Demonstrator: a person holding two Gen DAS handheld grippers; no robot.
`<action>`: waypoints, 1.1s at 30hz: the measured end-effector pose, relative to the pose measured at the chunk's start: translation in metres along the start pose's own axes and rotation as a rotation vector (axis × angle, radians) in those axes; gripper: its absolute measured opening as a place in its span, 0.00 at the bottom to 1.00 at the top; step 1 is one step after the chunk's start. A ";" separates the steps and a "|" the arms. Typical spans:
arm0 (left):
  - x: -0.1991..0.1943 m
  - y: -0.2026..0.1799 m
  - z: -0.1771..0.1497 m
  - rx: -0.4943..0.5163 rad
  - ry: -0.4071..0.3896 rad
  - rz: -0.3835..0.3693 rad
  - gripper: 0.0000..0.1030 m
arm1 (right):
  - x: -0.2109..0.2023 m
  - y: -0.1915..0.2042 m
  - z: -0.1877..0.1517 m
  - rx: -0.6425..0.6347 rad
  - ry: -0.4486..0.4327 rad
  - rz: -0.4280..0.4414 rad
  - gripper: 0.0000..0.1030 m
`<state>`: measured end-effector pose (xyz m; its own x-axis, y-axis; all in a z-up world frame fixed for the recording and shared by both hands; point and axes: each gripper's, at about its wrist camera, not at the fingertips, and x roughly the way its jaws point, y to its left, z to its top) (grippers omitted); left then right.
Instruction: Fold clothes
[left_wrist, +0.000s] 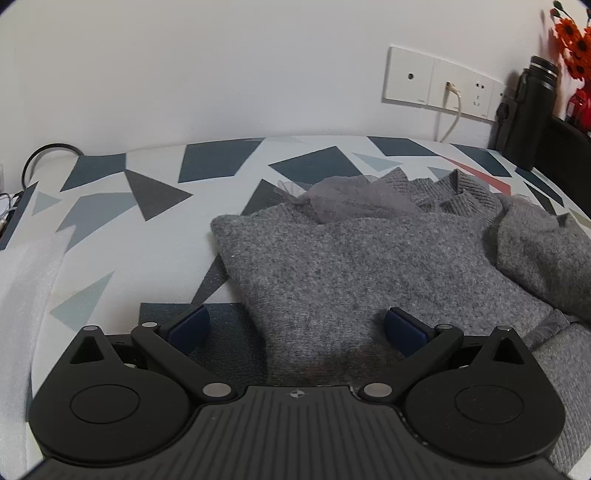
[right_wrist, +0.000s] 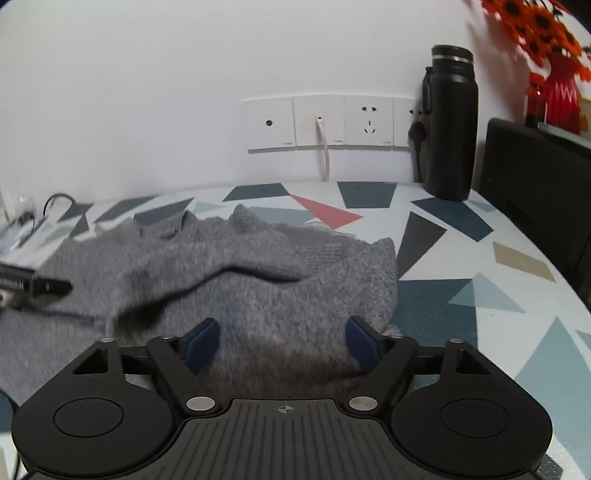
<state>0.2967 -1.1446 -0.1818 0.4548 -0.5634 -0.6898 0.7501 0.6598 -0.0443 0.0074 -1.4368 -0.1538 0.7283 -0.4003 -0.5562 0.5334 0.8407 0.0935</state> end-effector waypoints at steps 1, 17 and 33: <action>0.000 -0.001 0.000 0.003 0.002 -0.001 1.00 | -0.002 0.000 -0.002 -0.007 -0.007 0.002 0.75; -0.030 -0.030 0.026 0.104 0.012 -0.008 0.99 | 0.004 -0.002 -0.008 -0.061 0.024 -0.053 0.99; -0.008 -0.200 0.055 0.422 -0.016 -0.118 1.00 | 0.008 -0.005 -0.008 -0.037 0.048 -0.033 0.99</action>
<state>0.1691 -1.2994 -0.1274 0.3590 -0.6327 -0.6862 0.9264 0.3310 0.1795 0.0071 -1.4411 -0.1655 0.6887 -0.4110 -0.5973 0.5401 0.8404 0.0445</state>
